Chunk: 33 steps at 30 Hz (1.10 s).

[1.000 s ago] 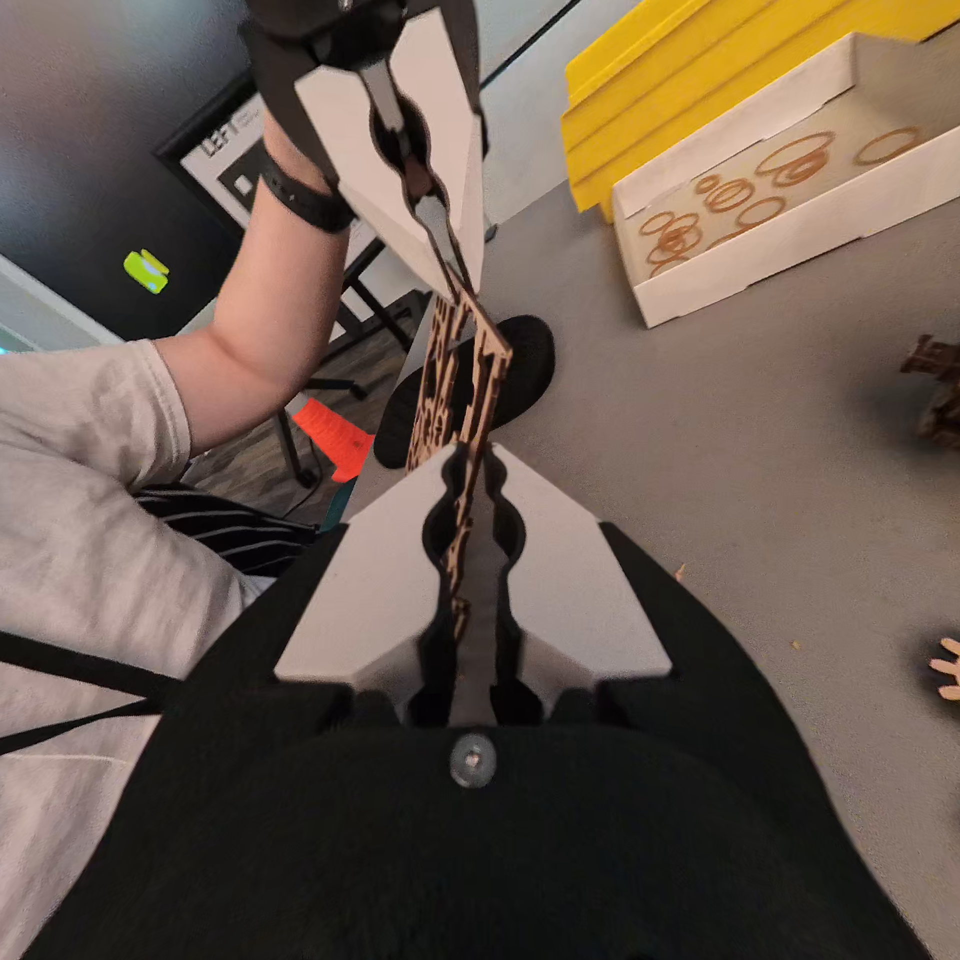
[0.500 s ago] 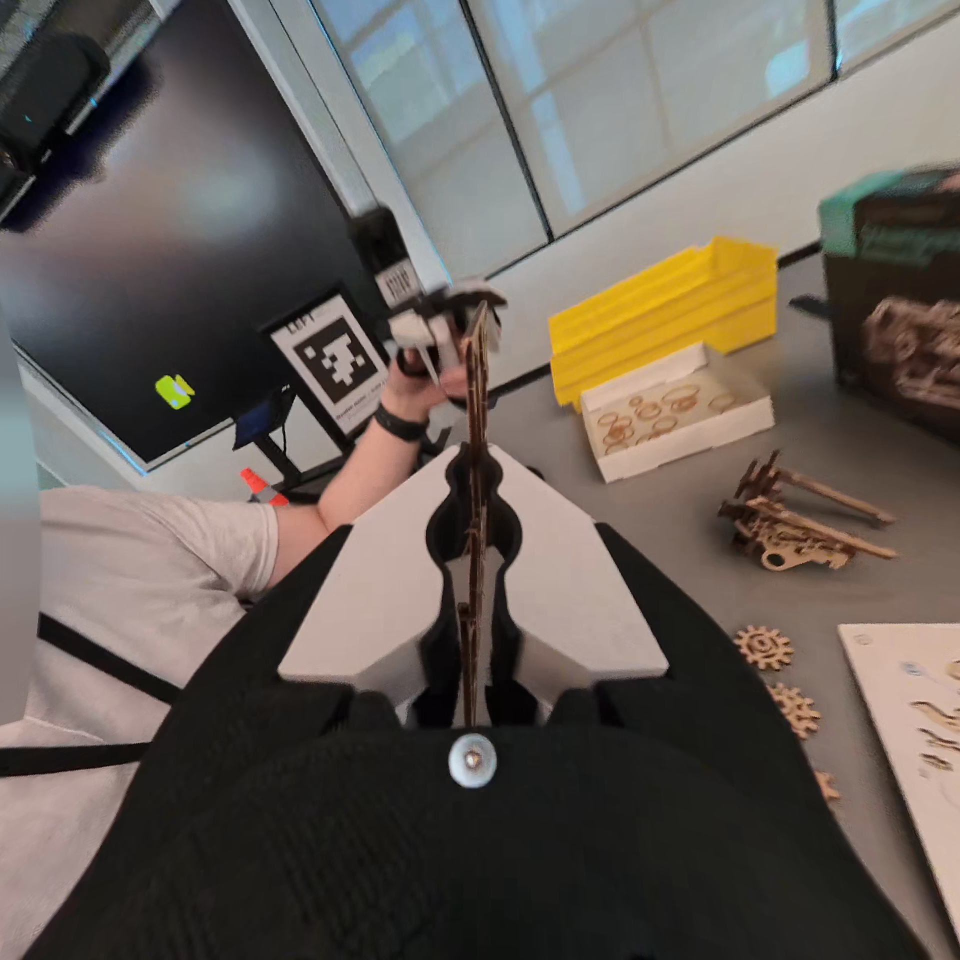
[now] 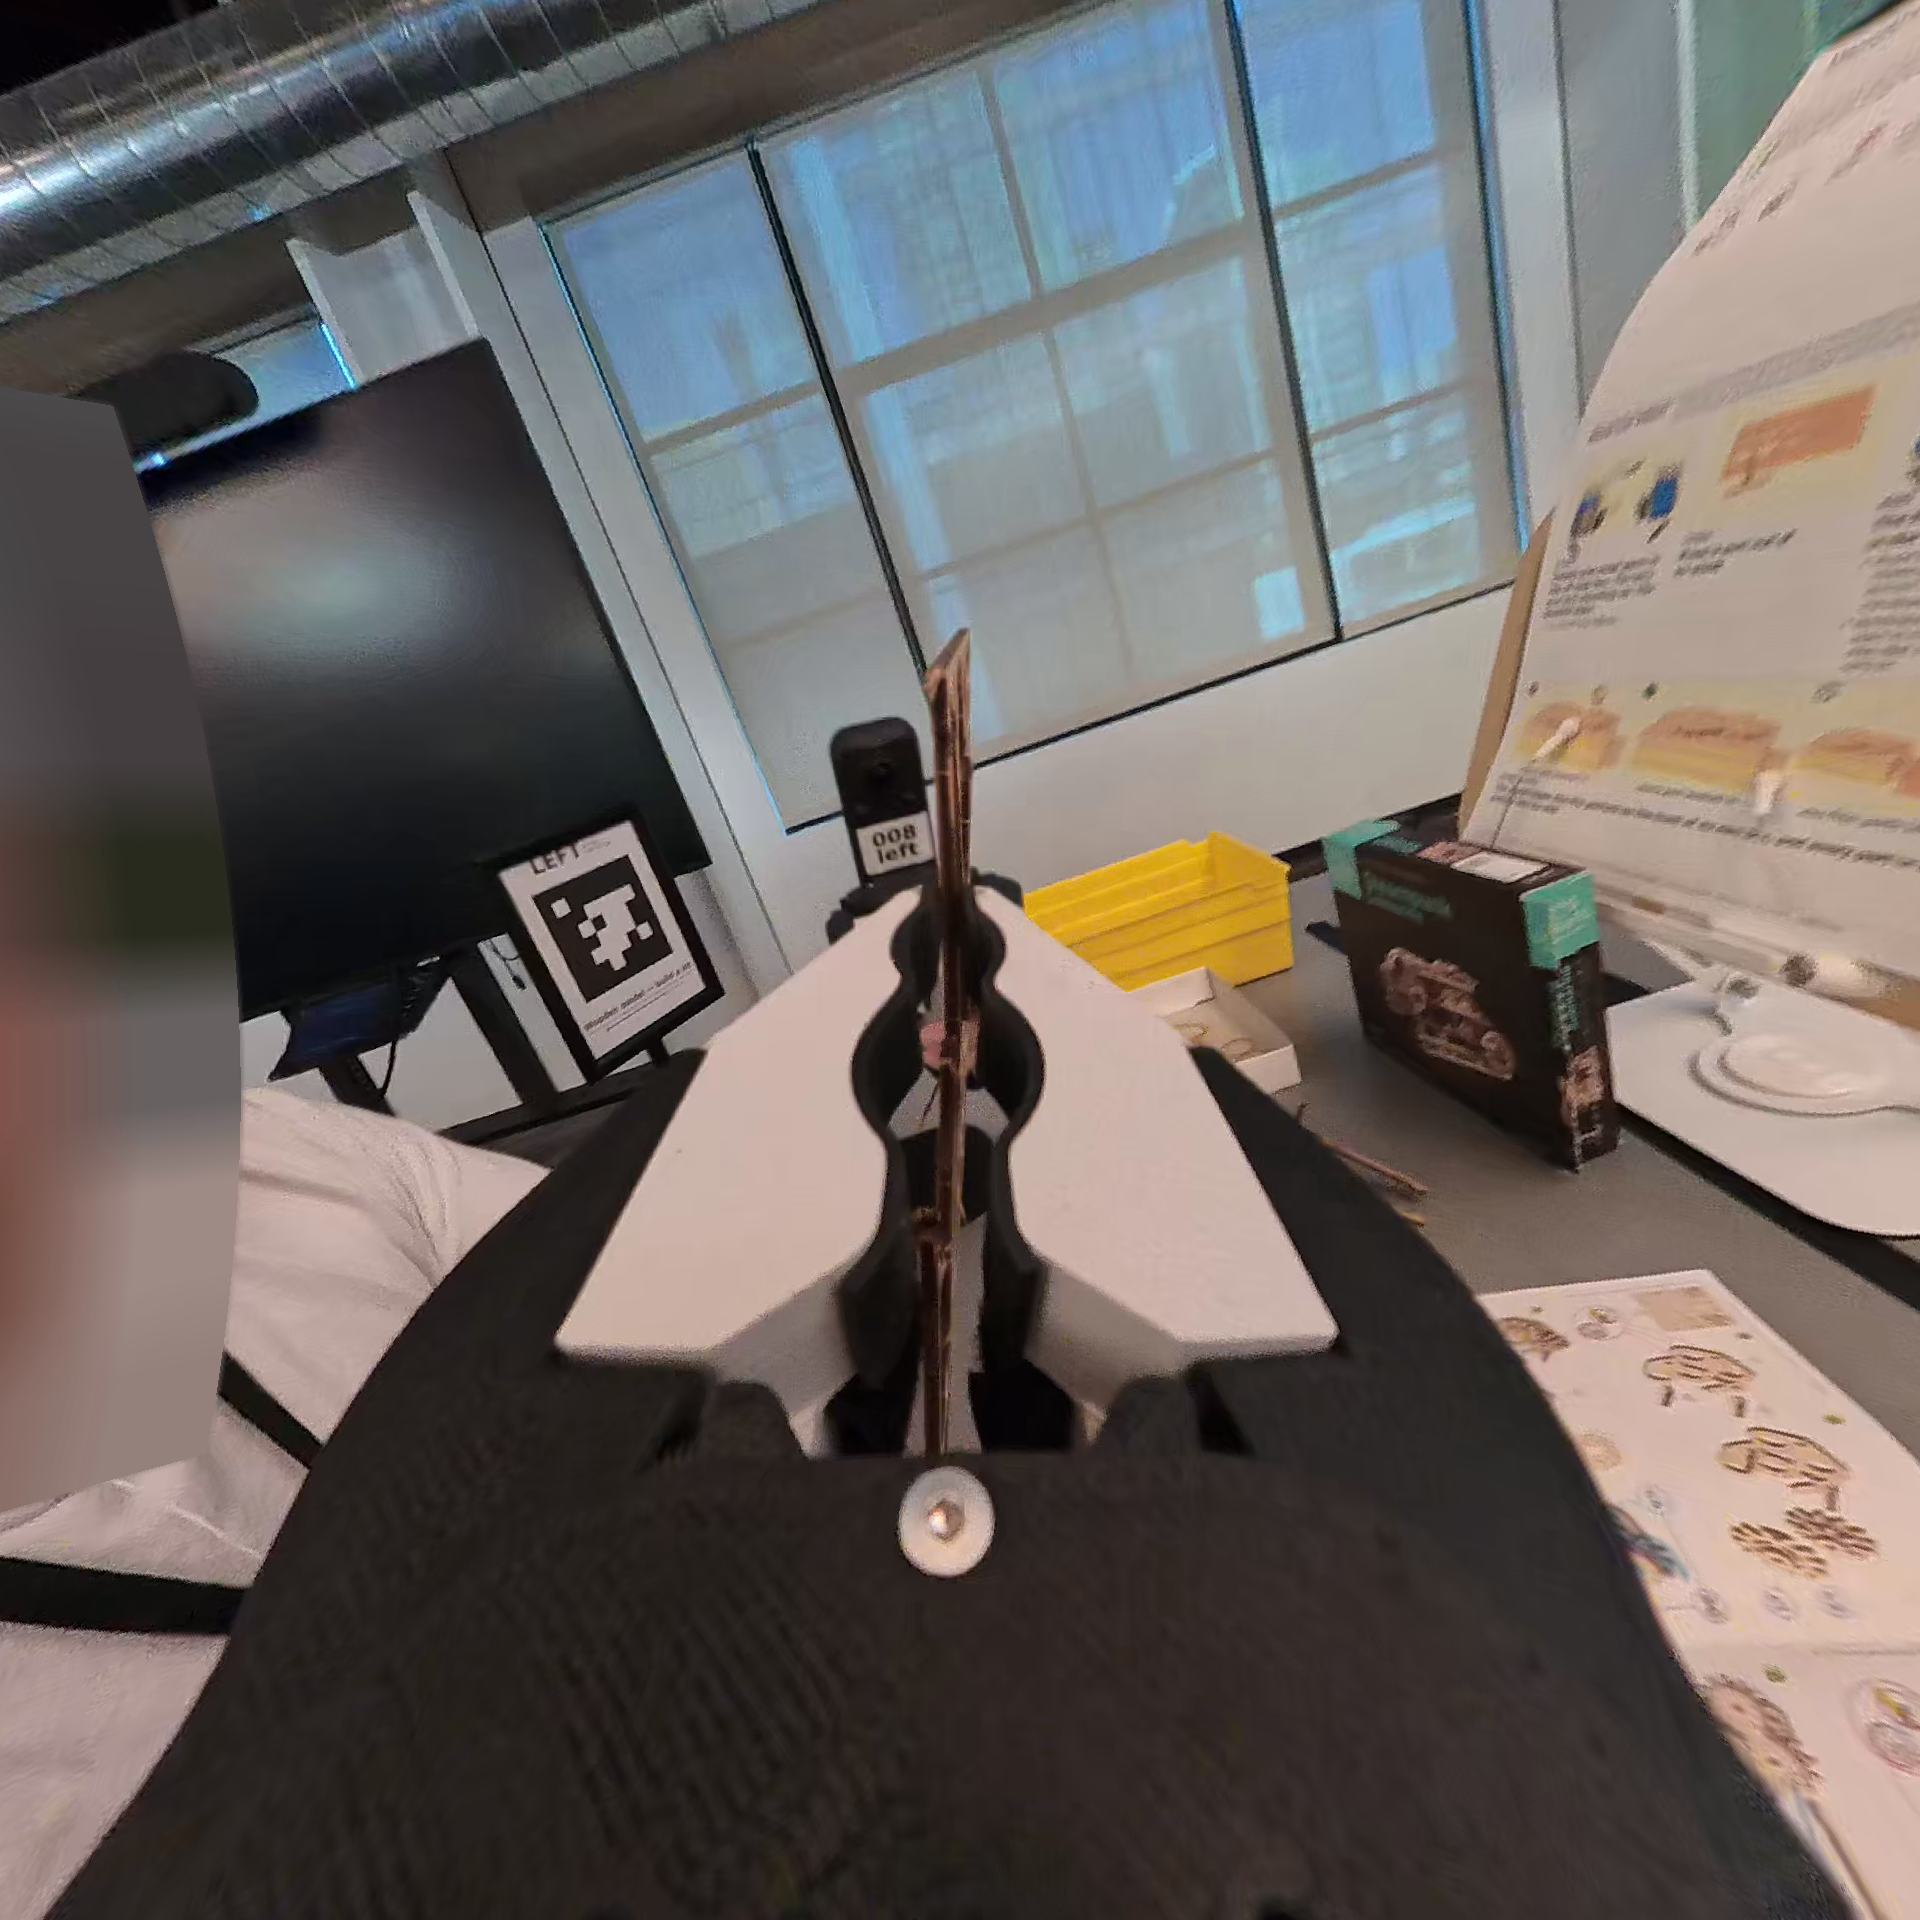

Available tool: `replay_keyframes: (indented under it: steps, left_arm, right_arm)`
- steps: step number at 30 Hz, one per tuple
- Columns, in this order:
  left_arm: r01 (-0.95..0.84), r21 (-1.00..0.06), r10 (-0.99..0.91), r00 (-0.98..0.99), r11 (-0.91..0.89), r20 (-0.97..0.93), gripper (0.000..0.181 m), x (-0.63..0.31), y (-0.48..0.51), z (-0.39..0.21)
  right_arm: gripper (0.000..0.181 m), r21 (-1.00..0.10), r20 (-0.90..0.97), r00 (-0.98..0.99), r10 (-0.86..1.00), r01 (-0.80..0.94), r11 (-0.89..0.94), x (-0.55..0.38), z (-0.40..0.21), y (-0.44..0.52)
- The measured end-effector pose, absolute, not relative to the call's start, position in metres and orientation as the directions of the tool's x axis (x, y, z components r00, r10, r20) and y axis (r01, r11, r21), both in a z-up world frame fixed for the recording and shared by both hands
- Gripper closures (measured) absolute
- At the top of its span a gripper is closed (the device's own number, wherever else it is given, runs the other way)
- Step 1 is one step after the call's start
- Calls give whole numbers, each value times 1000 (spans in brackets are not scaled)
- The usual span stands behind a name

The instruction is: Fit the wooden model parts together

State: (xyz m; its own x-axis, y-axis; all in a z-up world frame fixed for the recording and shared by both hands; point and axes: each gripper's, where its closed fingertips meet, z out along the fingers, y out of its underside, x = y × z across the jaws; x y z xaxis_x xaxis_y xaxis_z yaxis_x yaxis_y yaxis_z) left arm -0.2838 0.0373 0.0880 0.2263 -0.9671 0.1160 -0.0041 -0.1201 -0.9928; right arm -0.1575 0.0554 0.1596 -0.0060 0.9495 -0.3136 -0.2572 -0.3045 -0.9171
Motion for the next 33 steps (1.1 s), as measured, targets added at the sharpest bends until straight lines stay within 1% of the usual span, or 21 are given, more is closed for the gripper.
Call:
replay_keyframes:
  steps: [2, 3, 4, 7, 9, 13, 17, 18, 21, 26, 27, 29, 33]
  left_arm:
    - [-17, -984, -971, 164, -178, 173, 148, -269, 38, 89]
    - [-29, -982, -972, 147, -187, 181, 145, -262, 39, 89]
    - [-42, -982, -975, 137, -184, 176, 142, -256, 40, 89]
    - [-101, -984, -985, 99, -148, 138, 142, -238, 39, 83]
    - [-147, -981, -990, 80, -126, 116, 149, -230, 38, 74]
    - [-246, -962, -992, 76, -117, 101, 156, -223, 39, 57]
    - [-242, -961, -991, 48, -131, 124, 168, -216, 36, 51]
    - [-252, -958, -991, 45, -135, 128, 175, -217, 36, 50]
    - [-224, -966, -991, 26, -133, 130, 179, -217, 35, 54]
    - [-186, -975, -993, 42, -119, 113, 180, -218, 40, 61]
    - [-160, -979, -992, 28, -128, 125, 181, -219, 38, 65]
    - [-106, -978, -984, 9, -178, 178, 181, -222, 39, 74]
    - [-69, -975, -978, 24, -209, 208, 180, -231, 48, 77]
  right_arm:
    - [180, -918, -297, 17, 955, -282, -280, -144, 168, 55]
    - [180, -920, -286, 20, 958, -285, -269, -138, 171, 54]
    - [180, -920, -280, 27, 960, -293, -260, -134, 174, 54]
    - [180, -913, -284, 47, 958, -318, -255, -124, 178, 58]
    - [180, -909, -296, 50, 954, -322, -265, -122, 177, 60]
    - [180, -912, -306, 63, 950, -307, -273, -124, 174, 64]
    - [180, -920, -303, 81, 949, -283, -270, -129, 169, 68]
    - [180, -920, -304, 82, 949, -283, -270, -130, 169, 69]
    - [180, -914, -305, 75, 949, -304, -270, -130, 173, 70]
    - [178, -899, -290, 92, 952, -368, -238, -130, 178, 79]
    - [178, -896, -300, 89, 950, -369, -248, -130, 177, 81]
    - [170, -895, -312, 93, 946, -364, -259, -130, 174, 85]
    - [167, -896, -311, 122, 942, -367, -248, -131, 171, 94]
